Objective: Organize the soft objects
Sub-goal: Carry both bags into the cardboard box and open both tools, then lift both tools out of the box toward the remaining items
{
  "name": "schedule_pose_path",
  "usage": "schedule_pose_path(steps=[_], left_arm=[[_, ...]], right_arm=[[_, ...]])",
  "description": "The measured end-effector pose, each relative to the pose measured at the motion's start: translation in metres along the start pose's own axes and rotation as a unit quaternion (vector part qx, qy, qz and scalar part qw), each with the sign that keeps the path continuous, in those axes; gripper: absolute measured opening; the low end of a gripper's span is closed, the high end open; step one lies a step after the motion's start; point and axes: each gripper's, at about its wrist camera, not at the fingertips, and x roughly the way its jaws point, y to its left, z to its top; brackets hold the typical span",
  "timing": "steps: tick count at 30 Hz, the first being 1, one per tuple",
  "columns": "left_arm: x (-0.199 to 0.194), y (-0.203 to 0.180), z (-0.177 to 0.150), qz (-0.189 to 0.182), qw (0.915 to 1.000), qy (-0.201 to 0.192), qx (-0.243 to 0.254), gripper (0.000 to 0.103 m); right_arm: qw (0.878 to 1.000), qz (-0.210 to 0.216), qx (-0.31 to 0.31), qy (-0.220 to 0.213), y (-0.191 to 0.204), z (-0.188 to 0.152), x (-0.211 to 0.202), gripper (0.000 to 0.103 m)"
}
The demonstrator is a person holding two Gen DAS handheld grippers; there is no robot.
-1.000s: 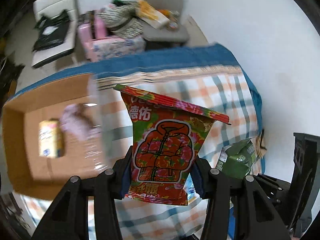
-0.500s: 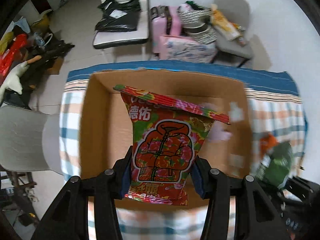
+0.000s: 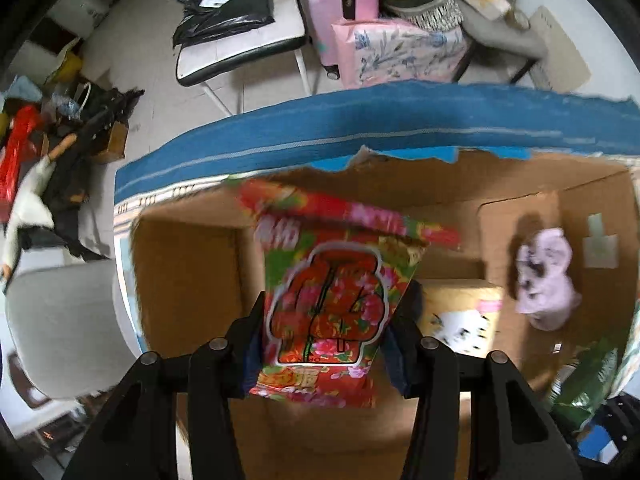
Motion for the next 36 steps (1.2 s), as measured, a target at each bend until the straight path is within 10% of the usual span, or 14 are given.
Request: schedule_pose_path(steps=[15, 30, 36], left_arm=[[-0.023, 0.011, 0.003, -0.005, 0.9996, -0.011, -0.025, 0.048], [-0.116, 0.013, -0.118, -0.066, 0.9896, -0.081, -0.099, 0.049], [-0.139, 0.008, -0.150, -0.058, 0.9862, -0.108, -0.112, 0.081]], right_arm=[[1.000, -0.002, 0.003, -0.010, -0.003, 0.001, -0.013, 0.065], [0.998, -0.020, -0.034, -0.058, 0.012, -0.037, -0.063, 0.068], [0.994, -0.029, -0.052, -0.086, 0.018, -0.063, -0.084, 0.095]])
